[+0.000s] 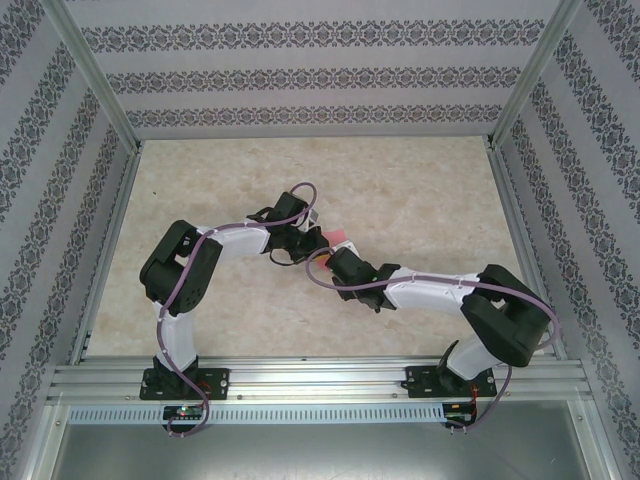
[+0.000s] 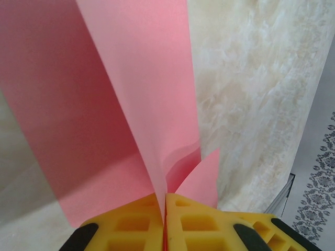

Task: Fold a paper plane with a square sheet of paper (fold left side to right side)
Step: Fourth fold the wing at the center of the table.

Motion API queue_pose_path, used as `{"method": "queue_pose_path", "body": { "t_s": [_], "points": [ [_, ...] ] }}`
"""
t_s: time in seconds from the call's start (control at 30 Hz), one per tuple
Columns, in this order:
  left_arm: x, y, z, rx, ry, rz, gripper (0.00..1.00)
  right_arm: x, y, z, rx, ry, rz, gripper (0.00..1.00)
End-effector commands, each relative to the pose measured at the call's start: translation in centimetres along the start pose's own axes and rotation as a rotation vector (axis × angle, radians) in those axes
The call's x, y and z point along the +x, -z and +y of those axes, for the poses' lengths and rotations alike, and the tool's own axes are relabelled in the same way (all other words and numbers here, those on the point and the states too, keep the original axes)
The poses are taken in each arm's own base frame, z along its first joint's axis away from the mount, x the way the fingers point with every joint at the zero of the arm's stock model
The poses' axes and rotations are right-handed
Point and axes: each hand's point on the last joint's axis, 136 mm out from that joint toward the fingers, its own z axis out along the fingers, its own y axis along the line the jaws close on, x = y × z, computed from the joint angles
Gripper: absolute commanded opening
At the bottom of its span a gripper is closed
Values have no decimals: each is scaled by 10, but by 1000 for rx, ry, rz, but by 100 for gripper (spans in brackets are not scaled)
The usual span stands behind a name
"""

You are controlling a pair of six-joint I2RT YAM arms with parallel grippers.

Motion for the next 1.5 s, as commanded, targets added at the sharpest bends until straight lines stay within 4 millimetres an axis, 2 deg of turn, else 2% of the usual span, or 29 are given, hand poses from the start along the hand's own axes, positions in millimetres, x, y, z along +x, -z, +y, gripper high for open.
{"method": "queue_pose_path", "body": {
  "t_s": [0.0,0.7,0.77,0.83,0.97,1.1,1.47],
  "points": [
    [-1,11,-19,28,-33,-32,10,-13,-2,0,33,23,-32,44],
    [-2,12,-22,29,-40,-27,11,-6,-14,-5,41,-14,-6,28],
    [-2,12,-23,28,-40,-26,11,-5,-14,-5,34,-15,-1,29],
    [-2,12,-23,27,-42,-26,11,-7,-11,-3,18,-14,-4,34],
    [-1,12,-22,26,-42,-26,11,-12,1,0,-27,-27,-48,42],
    [-2,12,-23,26,-43,-27,11,-19,9,-4,-38,-45,-93,45],
    [-2,13,-24,25,-44,-26,11,-21,-9,-6,18,-8,-56,44]
  ]
}}
